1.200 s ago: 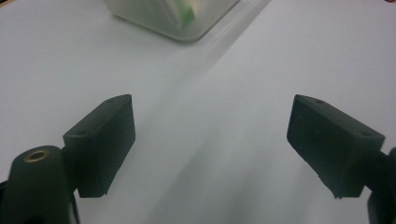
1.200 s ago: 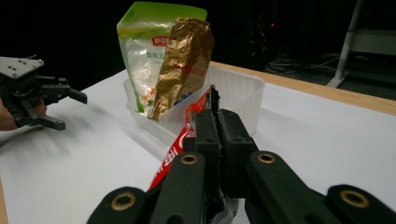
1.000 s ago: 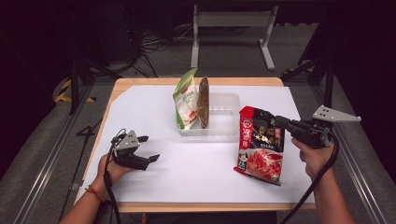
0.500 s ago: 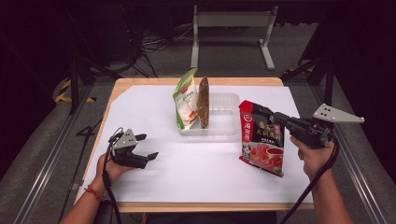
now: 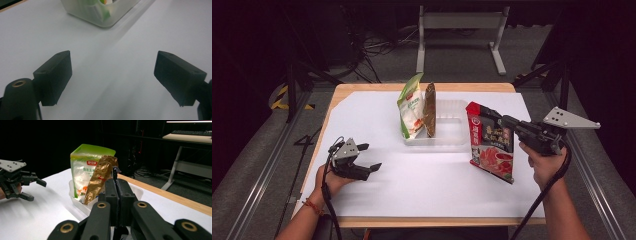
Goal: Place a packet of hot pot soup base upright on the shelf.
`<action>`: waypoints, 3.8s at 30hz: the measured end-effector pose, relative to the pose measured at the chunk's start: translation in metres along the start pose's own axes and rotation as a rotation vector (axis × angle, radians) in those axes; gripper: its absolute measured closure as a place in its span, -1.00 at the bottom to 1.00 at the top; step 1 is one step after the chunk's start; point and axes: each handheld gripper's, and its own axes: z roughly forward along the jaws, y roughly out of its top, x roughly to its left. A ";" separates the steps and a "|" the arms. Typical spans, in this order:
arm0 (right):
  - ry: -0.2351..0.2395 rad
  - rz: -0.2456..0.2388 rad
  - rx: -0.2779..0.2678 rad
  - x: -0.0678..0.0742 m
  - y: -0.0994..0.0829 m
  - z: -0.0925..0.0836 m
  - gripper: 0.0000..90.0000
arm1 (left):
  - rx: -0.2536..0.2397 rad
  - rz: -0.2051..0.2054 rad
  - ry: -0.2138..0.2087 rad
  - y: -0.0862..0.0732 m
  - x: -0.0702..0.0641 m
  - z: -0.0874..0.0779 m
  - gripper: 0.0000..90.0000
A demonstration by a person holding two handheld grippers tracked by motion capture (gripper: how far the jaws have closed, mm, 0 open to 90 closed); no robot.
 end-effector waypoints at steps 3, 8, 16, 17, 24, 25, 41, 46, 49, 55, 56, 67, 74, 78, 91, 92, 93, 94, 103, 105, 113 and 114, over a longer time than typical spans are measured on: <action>-0.004 0.002 0.001 0.000 0.002 0.001 0.96 | 0.002 0.000 -0.001 0.000 0.001 0.000 -0.65; -0.022 0.006 -0.007 -0.004 0.006 0.002 0.96 | 0.003 -0.006 -0.002 -0.001 0.001 0.001 -0.65; -0.032 -0.003 -0.026 -0.005 0.014 0.002 0.96 | 0.008 -0.010 -0.001 -0.001 0.002 0.002 -0.65; -0.037 -0.001 -0.027 -0.004 0.015 0.003 0.96 | 0.005 -0.011 -0.003 -0.001 0.002 0.001 -0.65; -0.043 -0.015 -0.047 -0.003 0.028 0.004 0.97 | 0.004 -0.015 -0.002 -0.002 0.003 0.001 -0.66; -0.047 -0.016 -0.052 -0.003 0.030 0.003 0.97 | 0.003 -0.015 -0.003 -0.002 0.003 0.001 -0.66; -0.020 -0.037 -0.039 0.007 0.057 0.047 0.97 | -0.007 -0.001 -0.011 0.000 0.001 0.000 -0.66; -0.027 -0.030 -0.035 0.008 0.061 0.062 0.97 | -0.007 0.005 -0.016 0.000 0.000 0.000 -0.66; -0.040 -0.047 -0.024 0.008 0.065 0.073 0.97 | -0.008 0.006 -0.021 0.001 -0.001 0.001 -0.66; -0.037 -0.014 -0.028 0.004 0.070 0.092 0.97 | -0.004 0.012 -0.030 0.001 -0.001 0.002 -0.66; -0.046 -0.027 -0.020 0.004 0.071 0.096 0.97 | -0.004 0.015 -0.031 0.001 -0.002 0.002 -0.66; -0.082 -0.014 0.011 -0.007 0.074 0.134 0.97 | -0.018 0.017 -0.043 0.001 -0.003 0.000 -0.66; -0.088 -0.003 0.025 -0.010 0.072 0.161 0.96 | -0.016 0.020 -0.055 0.002 -0.004 0.001 -0.66; -0.108 -0.024 0.030 -0.012 0.072 0.175 0.96 | -0.018 0.018 -0.061 0.001 -0.004 0.000 -0.66; -0.099 -0.004 -0.009 -0.016 0.065 0.198 0.96 | -0.018 0.019 -0.061 0.001 -0.003 -0.001 -0.66; -0.100 -0.002 -0.013 -0.016 0.065 0.199 0.96 | -0.018 0.019 -0.062 0.001 -0.003 -0.001 -0.66; -0.105 -0.002 -0.015 -0.016 0.065 0.199 0.96 | -0.017 0.019 -0.062 0.001 -0.003 -0.001 -0.66; -0.111 -0.012 -0.015 -0.016 0.065 0.199 0.96 | -0.017 0.021 -0.062 0.001 -0.003 0.000 -0.66; -0.093 -0.013 -0.050 -0.015 0.057 0.194 0.95 | -0.017 0.019 -0.061 0.000 -0.003 0.000 -0.66; -0.094 -0.020 -0.051 -0.013 0.055 0.193 0.95 | -0.014 0.020 -0.063 0.000 -0.003 0.000 -0.66; -0.064 -0.053 -0.037 -0.015 0.033 0.186 0.91 | -0.006 0.016 -0.062 0.001 -0.004 0.001 -0.66; -0.066 -0.056 -0.038 -0.016 0.031 0.185 0.90 | -0.004 0.022 -0.062 0.001 -0.004 0.001 -0.67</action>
